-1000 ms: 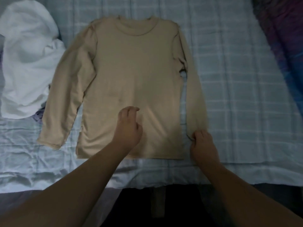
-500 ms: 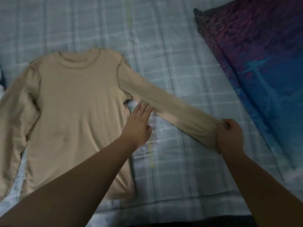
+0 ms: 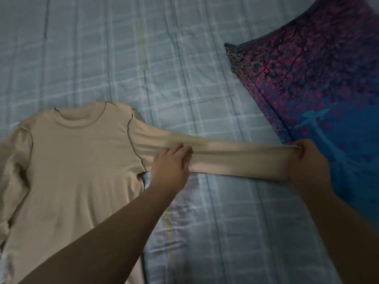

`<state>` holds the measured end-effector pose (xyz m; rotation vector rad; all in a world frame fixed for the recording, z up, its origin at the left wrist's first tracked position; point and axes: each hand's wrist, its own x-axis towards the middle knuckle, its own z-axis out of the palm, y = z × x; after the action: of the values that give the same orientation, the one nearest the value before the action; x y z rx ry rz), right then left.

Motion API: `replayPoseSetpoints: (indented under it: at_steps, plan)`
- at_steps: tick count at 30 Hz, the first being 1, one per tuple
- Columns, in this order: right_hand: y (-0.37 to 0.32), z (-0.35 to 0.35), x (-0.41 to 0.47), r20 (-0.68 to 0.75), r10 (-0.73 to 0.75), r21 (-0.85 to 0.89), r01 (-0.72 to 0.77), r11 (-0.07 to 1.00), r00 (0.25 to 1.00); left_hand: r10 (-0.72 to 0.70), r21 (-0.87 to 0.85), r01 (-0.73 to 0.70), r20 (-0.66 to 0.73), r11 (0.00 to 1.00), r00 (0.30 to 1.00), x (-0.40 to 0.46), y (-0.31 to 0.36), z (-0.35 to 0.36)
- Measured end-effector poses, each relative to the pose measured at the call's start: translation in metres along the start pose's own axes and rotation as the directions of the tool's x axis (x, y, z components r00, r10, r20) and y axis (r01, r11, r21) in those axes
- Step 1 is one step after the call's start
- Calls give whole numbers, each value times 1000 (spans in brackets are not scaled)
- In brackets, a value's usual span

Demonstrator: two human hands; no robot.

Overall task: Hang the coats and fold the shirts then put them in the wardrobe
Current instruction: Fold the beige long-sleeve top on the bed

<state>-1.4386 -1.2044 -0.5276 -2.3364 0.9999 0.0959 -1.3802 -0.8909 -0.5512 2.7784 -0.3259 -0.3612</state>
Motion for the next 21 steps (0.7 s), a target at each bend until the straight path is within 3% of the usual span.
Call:
replayPoseSetpoints:
  at_steps: [3, 7, 9, 13, 18, 21]
  plan:
    - [5, -1, 6, 63, -12, -49, 15, 999, 998, -2, -115, 5, 29, 993, 1000, 33, -6, -6]
    - [8, 9, -2, 96, 2, -26, 1, 1000, 995, -67, -42, 75, 162, 996, 984, 68, -8, -11]
    - [8, 13, -8, 117, -7, -18, 9, 1000, 993, -80, 13, 79, 146, 997, 986, 74, -7, -11]
    - [15, 16, -20, 219, -7, -86, 26, 996, 976, -50, -35, 51, 12, 998, 999, 77, 3, -10]
    - [30, -2, -12, 58, 13, -64, -9, 998, 998, -76, -127, 72, -29, 989, 997, 85, 27, -2]
    - [35, -5, -9, 38, -1, -63, 3, 998, 999, -93, -186, 81, -58, 979, 994, 90, 31, 9]
